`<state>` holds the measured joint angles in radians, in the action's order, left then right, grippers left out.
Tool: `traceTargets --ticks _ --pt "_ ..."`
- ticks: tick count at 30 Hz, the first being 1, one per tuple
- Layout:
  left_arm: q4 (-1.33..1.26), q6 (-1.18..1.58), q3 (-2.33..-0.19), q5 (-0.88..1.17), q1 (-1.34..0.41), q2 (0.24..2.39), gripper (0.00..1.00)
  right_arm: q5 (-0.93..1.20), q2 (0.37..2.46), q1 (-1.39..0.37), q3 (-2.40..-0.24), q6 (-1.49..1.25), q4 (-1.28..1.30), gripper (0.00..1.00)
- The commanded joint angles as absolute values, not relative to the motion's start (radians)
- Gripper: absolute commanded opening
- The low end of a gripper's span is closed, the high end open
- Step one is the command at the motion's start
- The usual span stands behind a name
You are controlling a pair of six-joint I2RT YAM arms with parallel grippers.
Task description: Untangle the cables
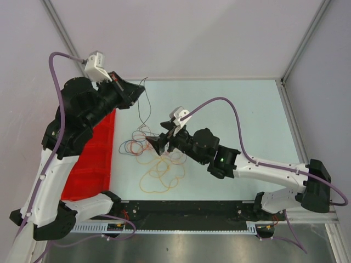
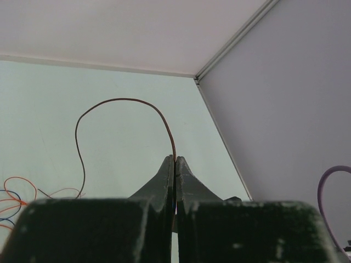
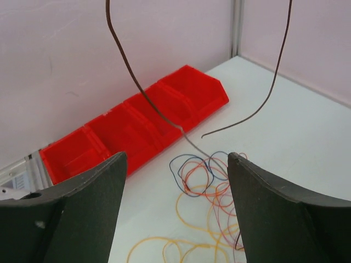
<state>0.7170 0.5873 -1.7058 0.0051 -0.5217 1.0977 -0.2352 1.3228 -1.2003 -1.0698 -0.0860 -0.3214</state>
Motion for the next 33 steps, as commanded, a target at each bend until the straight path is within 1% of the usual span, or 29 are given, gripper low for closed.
traceTargets --ticks 1,5,7,8,10,14,17,18,21,25,28,32,33 --pt "0.693 0.618 -1.715 0.003 -0.522 1.111 0.00 -0.276 1.356 -1.198 -1.121 -0.014 -0.486 0.77" --pt "0.670 0.620 -1.698 0.006 -0.511 1.120 0.00 -0.267 1.393 -1.195 -1.143 -0.003 -0.529 0.77" --pt "0.666 0.621 -1.692 0.011 -0.505 1.121 0.00 -0.265 1.417 -1.192 -1.160 -0.002 -0.546 0.74" --pt "0.660 0.623 -1.689 0.015 -0.499 1.120 0.00 -0.265 1.425 -1.192 -1.166 0.020 -0.551 0.72" --pt "0.655 0.624 -1.683 0.018 -0.491 1.120 0.00 -0.270 1.446 -1.190 -1.180 0.029 -0.566 0.62" --pt "0.640 0.626 -1.664 0.038 -0.459 1.120 0.00 -0.262 1.480 -1.189 -1.212 0.038 -0.580 0.51" --pt "0.629 0.627 -1.643 0.061 -0.431 1.115 0.00 -0.253 1.505 -1.189 -1.245 0.049 -0.565 0.35" --pt "0.626 0.629 -1.631 0.072 -0.423 1.117 0.00 -0.250 1.509 -1.189 -1.252 0.052 -0.555 0.24" --pt "0.620 0.624 -1.599 0.080 -0.385 1.103 0.00 -0.248 1.509 -1.190 -1.281 0.060 -0.535 0.00" --pt "0.589 0.618 -1.514 0.107 -0.325 1.075 0.01 -0.249 1.490 -1.186 -1.321 0.090 -0.520 0.00" --pt "0.583 0.624 -1.450 0.150 -0.275 1.077 0.03 -0.212 1.482 -1.163 -1.408 0.106 -0.460 0.00" --pt "0.584 0.595 -1.413 0.219 -0.241 1.107 0.35 -0.147 1.497 -1.117 -1.541 0.094 -0.376 0.00" --pt "0.583 0.577 -1.399 0.224 -0.239 1.111 0.38 -0.129 1.518 -1.111 -1.583 0.098 -0.330 0.00"
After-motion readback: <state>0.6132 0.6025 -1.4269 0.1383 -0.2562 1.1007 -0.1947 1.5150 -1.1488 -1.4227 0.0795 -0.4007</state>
